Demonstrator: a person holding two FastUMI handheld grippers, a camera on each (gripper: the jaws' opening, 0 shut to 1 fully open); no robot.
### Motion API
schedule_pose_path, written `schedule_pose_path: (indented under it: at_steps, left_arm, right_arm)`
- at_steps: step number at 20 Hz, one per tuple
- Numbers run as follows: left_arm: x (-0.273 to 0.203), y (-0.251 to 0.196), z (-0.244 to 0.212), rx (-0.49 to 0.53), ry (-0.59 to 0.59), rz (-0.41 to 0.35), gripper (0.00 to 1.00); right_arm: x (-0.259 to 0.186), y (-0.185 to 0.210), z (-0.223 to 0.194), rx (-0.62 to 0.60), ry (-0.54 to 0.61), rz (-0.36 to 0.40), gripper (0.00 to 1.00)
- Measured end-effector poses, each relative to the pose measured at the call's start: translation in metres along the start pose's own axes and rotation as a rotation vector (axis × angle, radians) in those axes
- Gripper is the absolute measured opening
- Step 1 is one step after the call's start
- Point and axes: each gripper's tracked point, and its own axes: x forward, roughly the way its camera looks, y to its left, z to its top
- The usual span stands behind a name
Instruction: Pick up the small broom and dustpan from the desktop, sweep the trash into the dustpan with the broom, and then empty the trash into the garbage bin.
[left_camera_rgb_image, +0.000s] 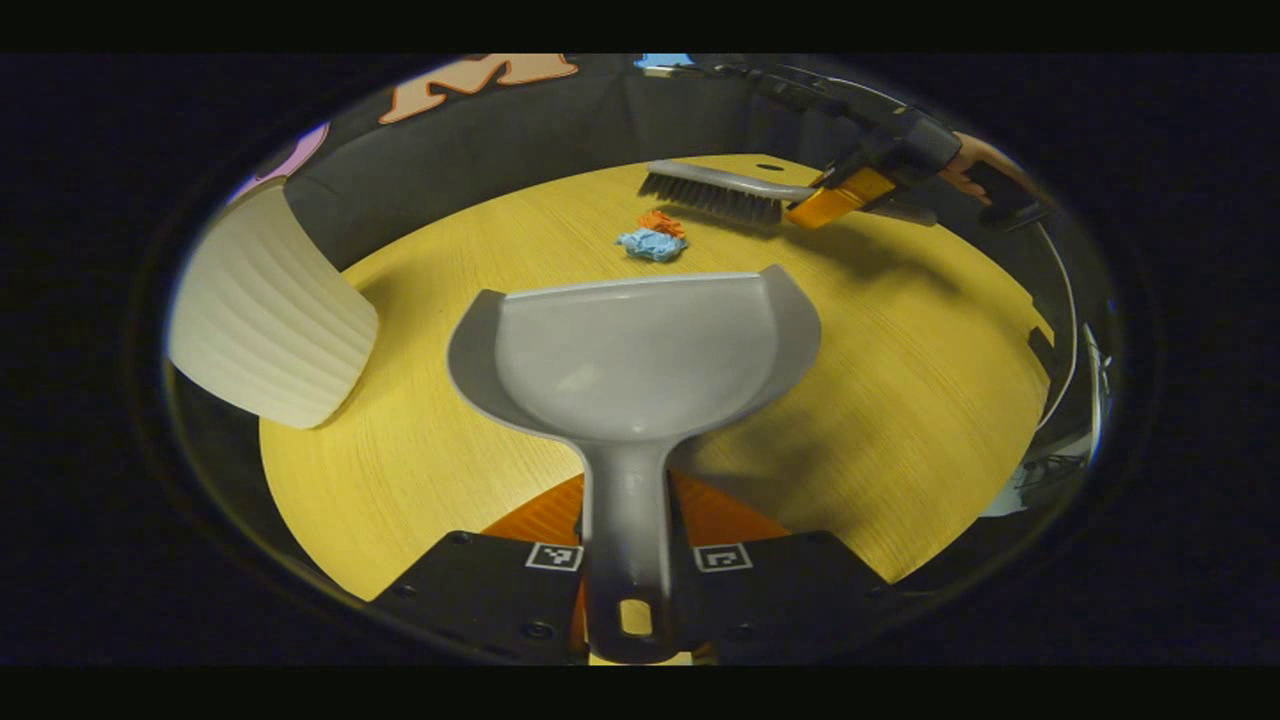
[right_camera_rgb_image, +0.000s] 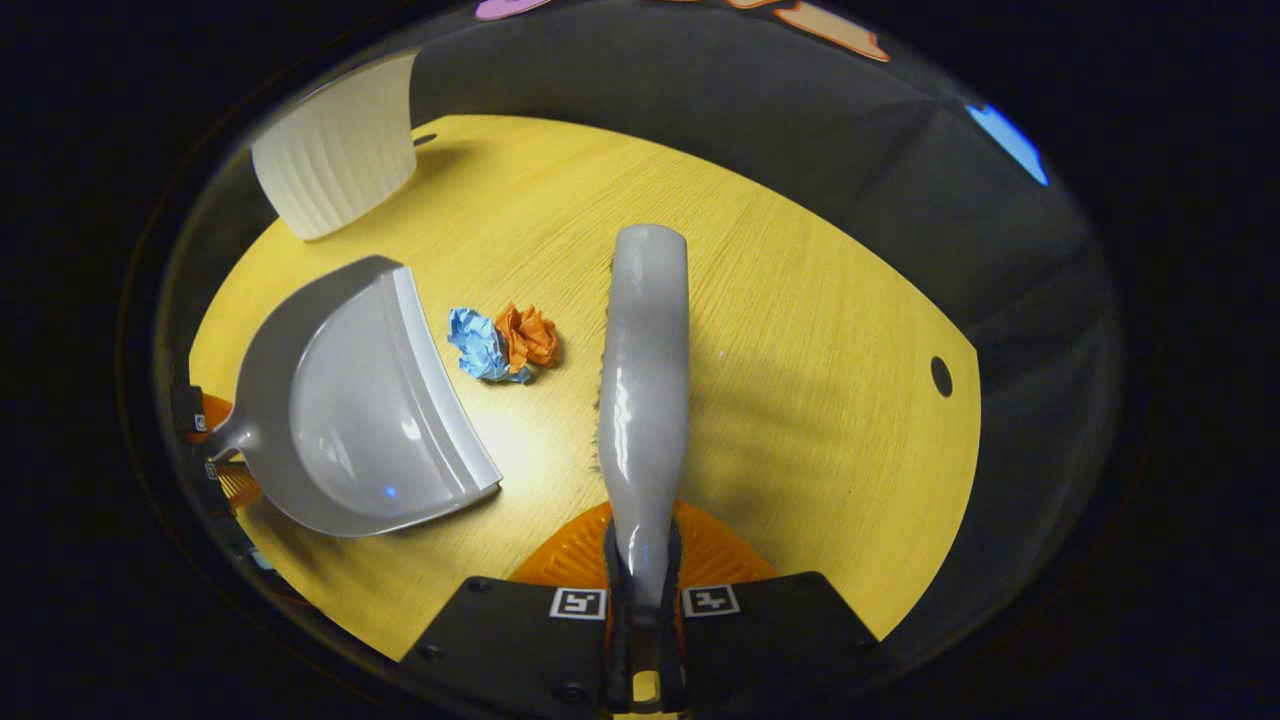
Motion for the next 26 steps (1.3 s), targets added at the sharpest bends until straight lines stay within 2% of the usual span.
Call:
schedule_pose_path:
  at_steps: [2,3,4,5,8,10,12,14,15,17,19,20,23,26]
  left_arm:
    - [0.001,0.0,-0.001,0.006,0.01,-0.009,0.25]
    - [0.003,0.001,0.0,0.016,0.009,-0.011,0.26]
    - [0.002,0.002,-0.002,0.019,0.016,-0.014,0.25]
    - [0.002,0.002,0.0,0.024,0.012,-0.014,0.26]
    - [0.0,0.0,-0.002,0.037,0.022,-0.02,0.25]
    - [0.0,-0.001,-0.001,0.037,0.013,-0.021,0.26]
    - [0.0,-0.001,0.0,0.035,-0.003,-0.018,0.26]
    - [0.001,0.001,0.003,0.024,-0.041,0.005,0.28]
    - [0.002,0.001,0.005,0.007,-0.068,0.023,0.25]
    - [-0.002,0.003,0.005,-0.04,-0.13,0.06,0.25]
    - [-0.012,0.002,0.015,-0.092,-0.198,0.088,0.26]
    - [-0.018,-0.002,0.019,-0.126,-0.246,0.103,0.25]
    - [-0.038,0.0,0.038,-0.177,-0.335,0.157,0.24]
    - [-0.071,0.008,0.068,-0.211,-0.437,0.224,0.24]
  right_arm:
    - [0.002,0.006,0.006,-0.083,0.029,0.016,0.11]
    - [0.006,0.012,0.007,-0.134,0.044,0.026,0.13]
    - [0.004,0.015,0.011,-0.189,0.053,0.037,0.1]
    - [0.003,0.02,0.014,-0.247,0.053,0.048,0.13]
    - [-0.009,0.044,0.017,-0.412,0.051,0.144,0.1]
    - [-0.017,0.055,0.016,-0.463,0.043,0.232,0.13]
    - [-0.022,0.061,0.017,-0.374,0.023,0.317,0.12]
    - [-0.022,0.063,0.027,-0.225,-0.082,0.344,0.14]
    - [-0.026,0.058,0.031,-0.149,-0.143,0.323,0.13]
    - [-0.03,0.028,0.033,-0.003,-0.24,0.235,0.13]
    - [-0.032,-0.005,0.021,0.135,-0.287,0.195,0.13]
    - [-0.034,-0.018,0.011,0.183,-0.279,0.195,0.13]
    - [0.004,-0.037,-0.029,0.275,-0.251,0.189,0.13]
    - [0.041,-0.022,-0.061,0.335,-0.216,0.231,0.13]
